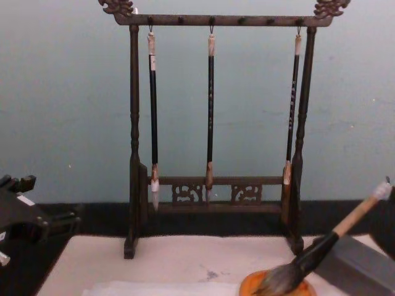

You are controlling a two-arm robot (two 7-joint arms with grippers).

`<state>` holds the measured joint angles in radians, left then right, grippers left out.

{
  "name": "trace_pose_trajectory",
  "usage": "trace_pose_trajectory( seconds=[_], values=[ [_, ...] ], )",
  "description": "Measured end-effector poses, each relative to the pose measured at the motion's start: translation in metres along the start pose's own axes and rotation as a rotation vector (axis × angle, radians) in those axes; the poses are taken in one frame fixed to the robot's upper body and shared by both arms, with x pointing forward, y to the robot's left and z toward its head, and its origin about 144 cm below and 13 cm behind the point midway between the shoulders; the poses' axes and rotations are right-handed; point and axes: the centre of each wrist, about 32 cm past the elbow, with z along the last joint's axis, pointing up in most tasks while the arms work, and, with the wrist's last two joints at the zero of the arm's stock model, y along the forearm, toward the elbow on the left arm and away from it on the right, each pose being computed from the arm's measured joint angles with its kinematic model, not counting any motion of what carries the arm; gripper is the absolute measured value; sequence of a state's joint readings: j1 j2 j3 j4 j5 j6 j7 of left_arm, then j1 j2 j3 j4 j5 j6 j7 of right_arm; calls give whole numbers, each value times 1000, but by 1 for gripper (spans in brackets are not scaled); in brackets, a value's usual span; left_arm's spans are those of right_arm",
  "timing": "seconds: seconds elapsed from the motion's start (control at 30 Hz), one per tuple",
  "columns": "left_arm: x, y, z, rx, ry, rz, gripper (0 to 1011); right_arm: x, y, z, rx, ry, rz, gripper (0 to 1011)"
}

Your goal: Pick up the brush from the inkstone, write on the paper, then place the brush back to its original position.

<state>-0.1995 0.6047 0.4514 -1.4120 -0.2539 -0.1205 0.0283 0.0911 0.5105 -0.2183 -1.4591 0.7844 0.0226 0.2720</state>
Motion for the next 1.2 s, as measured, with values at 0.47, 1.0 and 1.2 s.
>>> trace_pose_trajectory(
  seconds=[0.47,1.0,1.2],
  values=[
    [0,0,0,0,0,0,1010,5,-24,-8,3,568,-8,1000],
    [0,0,0,0,0,0,1010,18,24,-11,-73,763,-8,1000],
    [0,0,0,0,0,0,1010,23,43,-7,-87,729,34,1000]
  ],
)
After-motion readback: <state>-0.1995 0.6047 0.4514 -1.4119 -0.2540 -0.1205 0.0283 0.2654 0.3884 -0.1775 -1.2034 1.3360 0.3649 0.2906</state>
